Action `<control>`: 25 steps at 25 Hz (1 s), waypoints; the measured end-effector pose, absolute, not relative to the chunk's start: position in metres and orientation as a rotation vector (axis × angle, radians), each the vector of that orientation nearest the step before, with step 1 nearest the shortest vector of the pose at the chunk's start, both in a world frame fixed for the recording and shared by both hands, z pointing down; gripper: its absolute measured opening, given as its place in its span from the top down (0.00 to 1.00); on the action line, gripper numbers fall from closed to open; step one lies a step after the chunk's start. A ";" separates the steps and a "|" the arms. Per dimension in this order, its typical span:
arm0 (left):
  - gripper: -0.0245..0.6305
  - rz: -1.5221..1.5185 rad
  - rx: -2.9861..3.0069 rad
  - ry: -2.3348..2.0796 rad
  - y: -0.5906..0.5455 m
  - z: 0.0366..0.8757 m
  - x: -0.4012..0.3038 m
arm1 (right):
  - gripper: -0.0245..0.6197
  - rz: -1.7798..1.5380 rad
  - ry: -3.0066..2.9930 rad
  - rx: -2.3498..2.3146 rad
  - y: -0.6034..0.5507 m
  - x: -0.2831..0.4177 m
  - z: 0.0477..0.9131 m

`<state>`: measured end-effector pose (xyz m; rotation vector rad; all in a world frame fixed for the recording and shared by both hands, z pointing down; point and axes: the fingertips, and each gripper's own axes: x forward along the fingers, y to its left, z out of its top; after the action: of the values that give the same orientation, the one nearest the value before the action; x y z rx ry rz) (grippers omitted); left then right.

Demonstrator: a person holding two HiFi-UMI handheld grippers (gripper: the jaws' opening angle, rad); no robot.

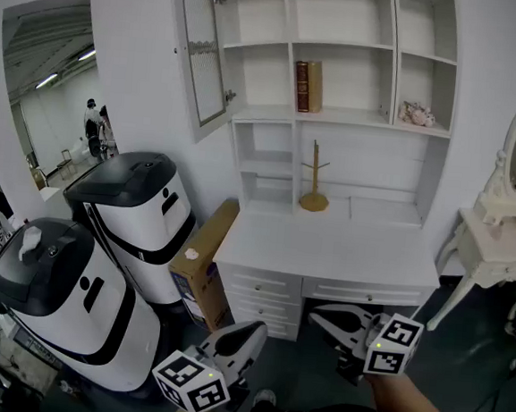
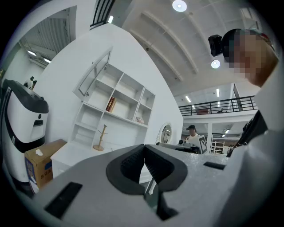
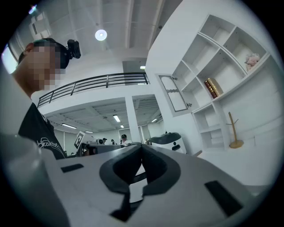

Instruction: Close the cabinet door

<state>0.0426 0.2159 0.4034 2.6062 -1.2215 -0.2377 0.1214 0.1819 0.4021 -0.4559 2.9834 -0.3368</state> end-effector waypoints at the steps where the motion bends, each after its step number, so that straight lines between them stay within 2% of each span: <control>1: 0.96 -0.234 2.610 -1.222 0.215 0.402 0.044 | 0.95 -0.331 2.982 -0.456 0.181 0.122 0.401; 25: 0.96 -0.192 2.592 -1.229 0.152 0.421 0.018 | 0.96 -0.420 2.956 -0.447 0.109 0.096 0.420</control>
<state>0.0179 0.1516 0.4212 2.5920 -1.2294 -0.1922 0.0956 0.1087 0.4203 -0.4472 2.9557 -0.4203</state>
